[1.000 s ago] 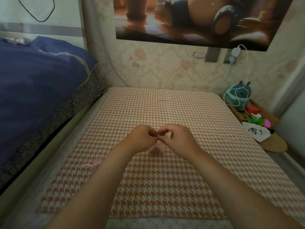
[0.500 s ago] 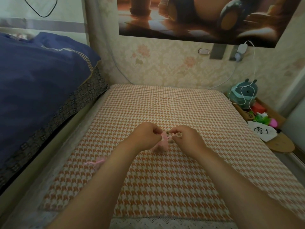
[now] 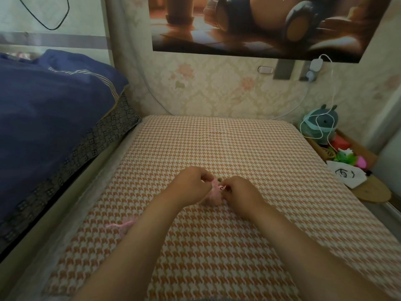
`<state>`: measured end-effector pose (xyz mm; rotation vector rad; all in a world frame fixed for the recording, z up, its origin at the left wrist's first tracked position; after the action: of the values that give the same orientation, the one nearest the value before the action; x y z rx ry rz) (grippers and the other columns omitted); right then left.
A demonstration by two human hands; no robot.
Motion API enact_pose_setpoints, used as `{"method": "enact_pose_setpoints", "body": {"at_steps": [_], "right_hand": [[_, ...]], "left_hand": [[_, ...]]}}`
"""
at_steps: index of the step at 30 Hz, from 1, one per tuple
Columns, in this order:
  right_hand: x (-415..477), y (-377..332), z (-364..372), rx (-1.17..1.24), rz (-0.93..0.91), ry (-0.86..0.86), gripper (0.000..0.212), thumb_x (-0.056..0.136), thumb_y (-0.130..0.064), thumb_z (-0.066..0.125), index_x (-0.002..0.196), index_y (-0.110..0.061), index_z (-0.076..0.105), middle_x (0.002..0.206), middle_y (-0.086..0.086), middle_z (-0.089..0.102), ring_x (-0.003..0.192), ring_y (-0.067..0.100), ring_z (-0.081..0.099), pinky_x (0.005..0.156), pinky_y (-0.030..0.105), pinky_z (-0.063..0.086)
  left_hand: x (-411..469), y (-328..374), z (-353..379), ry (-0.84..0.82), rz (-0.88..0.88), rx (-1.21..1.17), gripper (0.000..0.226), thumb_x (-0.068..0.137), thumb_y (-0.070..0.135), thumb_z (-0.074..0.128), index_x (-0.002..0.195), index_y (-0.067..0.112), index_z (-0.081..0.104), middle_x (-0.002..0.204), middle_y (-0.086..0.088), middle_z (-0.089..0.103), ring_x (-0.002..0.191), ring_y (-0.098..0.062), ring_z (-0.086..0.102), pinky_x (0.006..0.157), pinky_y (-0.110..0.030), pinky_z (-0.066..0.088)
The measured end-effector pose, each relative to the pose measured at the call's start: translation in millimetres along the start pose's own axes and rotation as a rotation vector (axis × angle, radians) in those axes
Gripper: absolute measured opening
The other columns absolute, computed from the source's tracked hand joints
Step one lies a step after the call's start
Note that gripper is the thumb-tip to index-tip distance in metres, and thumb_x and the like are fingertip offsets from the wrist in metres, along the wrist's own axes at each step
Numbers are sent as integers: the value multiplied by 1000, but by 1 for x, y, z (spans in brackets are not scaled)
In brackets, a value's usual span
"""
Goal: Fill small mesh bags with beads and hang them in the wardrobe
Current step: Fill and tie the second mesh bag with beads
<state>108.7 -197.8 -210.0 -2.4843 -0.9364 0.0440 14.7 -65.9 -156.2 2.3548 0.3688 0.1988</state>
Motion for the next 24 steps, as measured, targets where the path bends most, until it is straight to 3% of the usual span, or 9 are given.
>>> {"method": "enact_pose_setpoints", "body": {"at_steps": [4, 7, 10, 14, 18, 24], "right_hand": [[-2, -7, -27, 207, 47, 207, 19, 95, -23, 66, 112, -23, 73, 105, -10, 71, 97, 7, 64, 87, 28, 54], [-7, -23, -46, 375, 21, 315, 14, 92, -27, 72, 106, -25, 73, 97, -17, 69, 88, -6, 62, 79, 14, 47], [-17, -41, -53, 408, -45, 277, 11, 89, -29, 75, 100, -29, 74, 90, -19, 70, 77, -13, 59, 68, 7, 42], [-26, -52, -50, 282, -122, 190, 9, 89, -36, 74, 97, -33, 75, 89, -23, 70, 83, -10, 61, 71, 13, 46], [-29, -52, -47, 125, -149, 166, 15, 92, -43, 68, 103, -35, 74, 94, -22, 68, 91, -2, 62, 79, 27, 53], [-23, -52, -42, -16, -148, 125, 20, 95, -47, 62, 109, -38, 73, 112, -18, 59, 95, 3, 58, 77, 28, 49]], "left_hand": [[-2, 0, 0, -9, -7, -9, 29, 93, 19, 58, 119, 19, 70, 124, 4, 66, 105, -11, 62, 81, -20, 47], [-2, -1, 1, -17, -8, -9, 30, 93, 19, 57, 121, 19, 69, 124, 3, 66, 108, -12, 62, 82, -21, 46], [-3, -2, 3, -19, -10, -14, 30, 92, 20, 57, 120, 19, 69, 120, 3, 69, 104, -12, 63, 80, -21, 46], [-3, -1, 4, -29, -4, -15, 30, 92, 15, 53, 116, 21, 71, 109, 0, 72, 100, -15, 65, 83, -28, 52], [-6, -2, 5, -56, 17, -30, 33, 93, 14, 53, 120, 22, 71, 115, 0, 71, 109, -15, 63, 90, -27, 49], [-5, -7, 4, -60, 15, -62, 31, 91, 14, 56, 117, 20, 72, 117, 1, 70, 112, -14, 62, 98, -32, 50]]}}
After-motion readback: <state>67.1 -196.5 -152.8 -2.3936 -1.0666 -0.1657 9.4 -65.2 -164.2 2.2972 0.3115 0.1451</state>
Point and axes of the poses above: each hand's wrist, its own x-axis towards the middle knuckle, its own z-axis out of the palm, y = z × x, the point moved 5 cm from there along x, towards the middle knuckle
